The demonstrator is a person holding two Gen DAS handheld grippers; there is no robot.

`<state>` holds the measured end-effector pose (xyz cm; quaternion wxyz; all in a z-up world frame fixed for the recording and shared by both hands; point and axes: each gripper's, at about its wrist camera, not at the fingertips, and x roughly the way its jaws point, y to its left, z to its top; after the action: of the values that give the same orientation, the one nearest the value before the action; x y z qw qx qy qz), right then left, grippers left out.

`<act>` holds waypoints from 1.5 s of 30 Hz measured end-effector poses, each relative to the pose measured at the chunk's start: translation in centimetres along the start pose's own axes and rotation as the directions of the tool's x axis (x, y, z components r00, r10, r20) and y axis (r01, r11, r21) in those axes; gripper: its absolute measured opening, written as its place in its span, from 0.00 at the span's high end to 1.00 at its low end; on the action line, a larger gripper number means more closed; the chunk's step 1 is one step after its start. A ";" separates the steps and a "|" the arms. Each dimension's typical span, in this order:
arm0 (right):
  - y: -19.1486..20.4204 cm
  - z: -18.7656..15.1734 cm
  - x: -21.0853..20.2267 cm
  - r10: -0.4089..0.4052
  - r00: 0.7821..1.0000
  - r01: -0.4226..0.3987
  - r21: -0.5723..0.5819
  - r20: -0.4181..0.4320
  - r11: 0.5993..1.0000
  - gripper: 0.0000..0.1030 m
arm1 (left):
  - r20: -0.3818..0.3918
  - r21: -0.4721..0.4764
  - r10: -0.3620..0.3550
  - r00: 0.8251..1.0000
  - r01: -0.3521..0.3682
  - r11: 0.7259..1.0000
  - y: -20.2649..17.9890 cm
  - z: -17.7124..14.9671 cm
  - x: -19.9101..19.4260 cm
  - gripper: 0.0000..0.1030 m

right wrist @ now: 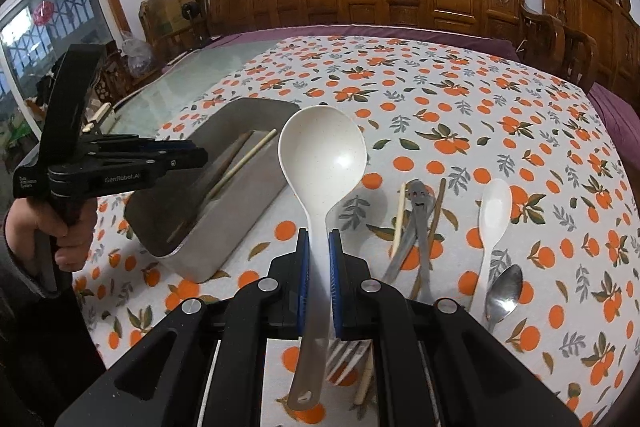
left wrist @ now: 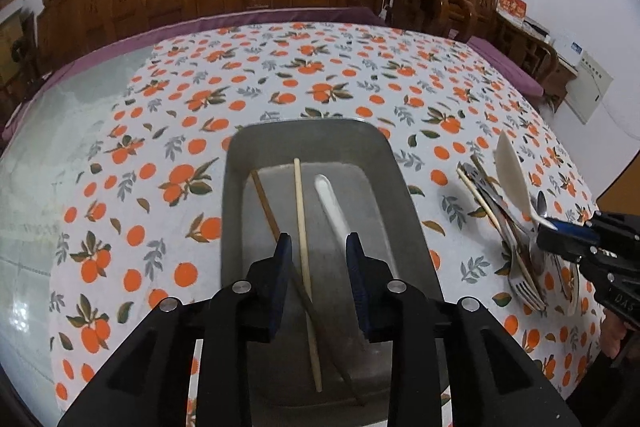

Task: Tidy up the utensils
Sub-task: 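Carry the white ladle spoon over the tray and release it inside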

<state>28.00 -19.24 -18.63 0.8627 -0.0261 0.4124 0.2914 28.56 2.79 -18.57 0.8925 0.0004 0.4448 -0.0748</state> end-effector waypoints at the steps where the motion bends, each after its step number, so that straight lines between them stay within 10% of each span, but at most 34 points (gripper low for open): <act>1: 0.3 0.0 -0.1 0.003 1.000 -0.003 0.002 0.004 1.000 0.89 | 0.008 0.002 0.004 1.000 -0.004 1.000 0.1 0.1 -0.3 0.73; 13: 4.9 2.5 -0.1 0.033 0.998 -0.033 0.003 0.049 0.999 0.89 | 0.100 -0.012 0.054 0.993 -0.053 0.999 2.7 0.7 -3.5 0.48; 15: 5.9 3.3 0.0 0.039 0.998 -0.039 -0.005 0.058 0.999 0.89 | 0.116 -0.032 0.066 0.991 -0.063 0.998 3.6 0.9 -3.9 0.28; 21: 8.1 5.7 1.3 0.056 0.995 -0.056 0.000 0.080 0.998 0.89 | 0.162 -0.066 0.104 0.981 -0.095 0.993 5.7 1.1 -5.5 0.08; 45: 9.7 6.0 10.6 0.072 0.997 -0.069 0.091 -0.038 0.993 0.86 | 0.190 -0.135 0.137 0.972 -0.113 0.984 9.2 1.2 -7.3 0.08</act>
<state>32.34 -4.38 -20.49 0.8435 0.0212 0.4435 0.3023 26.45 12.74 -12.66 0.9337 -0.0342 0.3562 0.0096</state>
